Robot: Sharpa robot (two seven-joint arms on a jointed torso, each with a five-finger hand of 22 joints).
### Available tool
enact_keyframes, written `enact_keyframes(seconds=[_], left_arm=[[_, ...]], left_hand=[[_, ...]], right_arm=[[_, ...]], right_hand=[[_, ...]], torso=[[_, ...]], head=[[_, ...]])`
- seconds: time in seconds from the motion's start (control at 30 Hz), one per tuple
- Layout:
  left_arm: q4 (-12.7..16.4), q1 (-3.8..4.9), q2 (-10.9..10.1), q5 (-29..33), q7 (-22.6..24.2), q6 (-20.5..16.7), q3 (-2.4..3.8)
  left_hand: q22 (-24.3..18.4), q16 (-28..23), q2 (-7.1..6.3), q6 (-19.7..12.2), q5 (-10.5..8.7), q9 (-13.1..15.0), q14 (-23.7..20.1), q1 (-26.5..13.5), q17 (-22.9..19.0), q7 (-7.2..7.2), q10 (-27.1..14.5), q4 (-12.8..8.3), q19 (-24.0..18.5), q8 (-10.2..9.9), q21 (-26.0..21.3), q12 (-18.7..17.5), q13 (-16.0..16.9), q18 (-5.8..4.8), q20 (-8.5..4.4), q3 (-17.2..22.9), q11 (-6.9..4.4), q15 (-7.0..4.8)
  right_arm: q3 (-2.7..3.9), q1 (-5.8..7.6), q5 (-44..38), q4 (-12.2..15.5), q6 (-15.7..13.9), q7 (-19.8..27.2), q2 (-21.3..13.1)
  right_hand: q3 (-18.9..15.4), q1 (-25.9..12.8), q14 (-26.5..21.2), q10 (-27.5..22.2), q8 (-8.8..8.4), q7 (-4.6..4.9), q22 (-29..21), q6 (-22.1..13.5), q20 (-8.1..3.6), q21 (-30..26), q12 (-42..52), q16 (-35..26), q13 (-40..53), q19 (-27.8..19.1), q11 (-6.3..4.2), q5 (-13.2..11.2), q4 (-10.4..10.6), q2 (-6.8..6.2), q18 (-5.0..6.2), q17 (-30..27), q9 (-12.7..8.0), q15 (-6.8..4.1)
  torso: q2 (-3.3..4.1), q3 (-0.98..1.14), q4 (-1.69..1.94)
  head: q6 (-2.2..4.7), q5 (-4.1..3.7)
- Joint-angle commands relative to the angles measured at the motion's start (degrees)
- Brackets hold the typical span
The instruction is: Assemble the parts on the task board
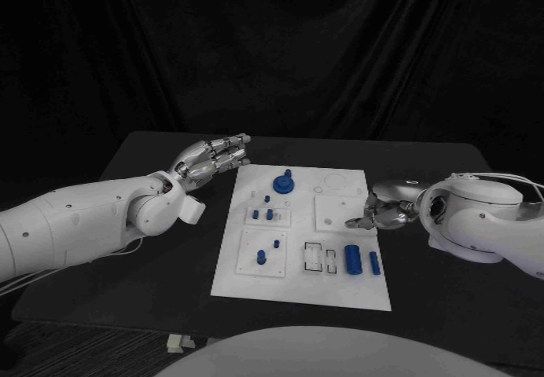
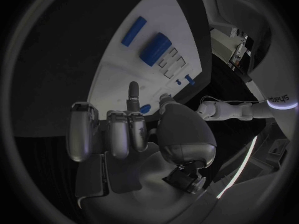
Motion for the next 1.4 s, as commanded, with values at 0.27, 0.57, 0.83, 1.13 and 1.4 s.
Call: enact_keyframes(seconds=[0.27, 0.57, 0.83, 1.13, 1.4], left_arm=[[0.0, -0.18, 0.09, 0.41, 0.81, 0.66, 0.07], [-0.17, -0.29, 0.15, 0.41, 0.8, 0.88, 0.07], [-0.2, -0.34, 0.13, 0.41, 0.75, 1.01, 0.07], [-0.25, -0.36, 0.15, 0.41, 0.56, 1.12, 0.07], [-0.25, -0.38, 0.21, 0.41, 0.42, 1.24, 0.07]], left_hand=[[-0.16, 0.03, 0.61, -0.01, 0.35, 0.05, -0.59, 0.04, -0.05, 0.33, -0.14, -0.08, 0.21, 0.35, -0.3, -0.18, 0.0, -0.94, -0.06, 0.48, 0.47, 0.04], [-0.29, 0.01, 0.71, -0.13, 0.55, 0.03, -0.63, 0.02, -0.06, 0.33, -0.18, -0.11, 0.15, 0.33, -0.33, -0.28, -0.01, -1.0, -0.06, 0.64, 0.48, 0.06], [-0.34, 0.0, 0.77, -0.21, 0.64, 0.02, -0.65, 0.01, -0.06, 0.34, -0.2, -0.13, 0.13, 0.31, -0.35, -0.34, -0.02, -1.04, -0.06, 0.74, 0.5, 0.07], [-0.34, 0.0, 0.77, -0.21, 0.64, 0.02, -0.65, 0.01, -0.06, 0.34, -0.2, -0.13, 0.13, 0.31, -0.35, -0.34, -0.02, -1.04, -0.06, 0.74, 0.5, 0.07], [-0.36, 0.02, 0.85, -0.37, 0.78, 0.0, -0.65, -0.05, -0.06, 0.36, -0.23, -0.15, 0.15, 0.27, -0.35, -0.37, -0.03, -1.09, -0.06, 0.88, 0.52, 0.15]], right_arm=[[0.03, -1.29, 1.49, 0.85, 5.73, -7.01, 0.6], [0.03, -2.46, 1.49, 1.12, 4.27, -7.3, 1.21], [0.03, -3.32, 1.49, 0.7, 3.55, -6.98, 2.03], [0.03, -4.51, 1.49, -0.26, 3.94, -6.96, 3.1], [0.03, -5.71, 1.49, -1.22, 6.0, -8.84, 3.87]], right_hand=[[0.18, -1.68, 6.02, 6.04, 7.49, -0.86, 14.02, -2.95, -0.84, 4.87, 0.14, 0.14, 15.05, 4.72, -0.6, -0.33, -0.17, -0.32, -1.29, 15.05, 14.2, -0.96], [0.55, -2.1, 6.02, 6.04, 9.55, -1.26, 14.26, -4.2, -1.11, 5.83, 0.14, 0.14, 15.05, 4.96, -0.85, -3.51, -0.11, -0.72, -1.48, 15.05, 20.98, -1.22], [0.87, -0.98, 6.02, 6.04, 9.56, -1.34, 14.17, -4.24, -1.15, 5.61, 0.14, 0.14, 15.05, 4.82, -0.92, -3.65, -0.25, -0.85, -1.41, 15.05, 22.3, -1.28], [1.54, 2.49, 6.02, 6.04, 8.88, -1.35, 14.04, -4.59, -1.19, 5.29, 0.14, 0.14, 15.05, 4.59, -0.95, -2.22, -0.47, -1.32, -1.31, 15.05, 24.67, -1.32], [1.65, 4.44, 6.02, 6.04, 7.8, -1.23, 13.73, -4.92, -1.15, 4.44, 0.14, 0.14, 15.05, 4.11, -0.85, 0.58, -0.53, -1.73, -1.07, 15.05, 26.02, -1.27]], torso=[[0.06, 0.07, 0.02], [-0.09, -0.06, 0.11], [-0.16, -0.05, 0.11], [-0.15, -0.07, 0.09], [-0.13, -0.07, 0.15]], head=[[0.0, 0.08], [0.0, -0.11], [0.0, -0.01], [0.0, 0.05], [0.0, 0.1]])
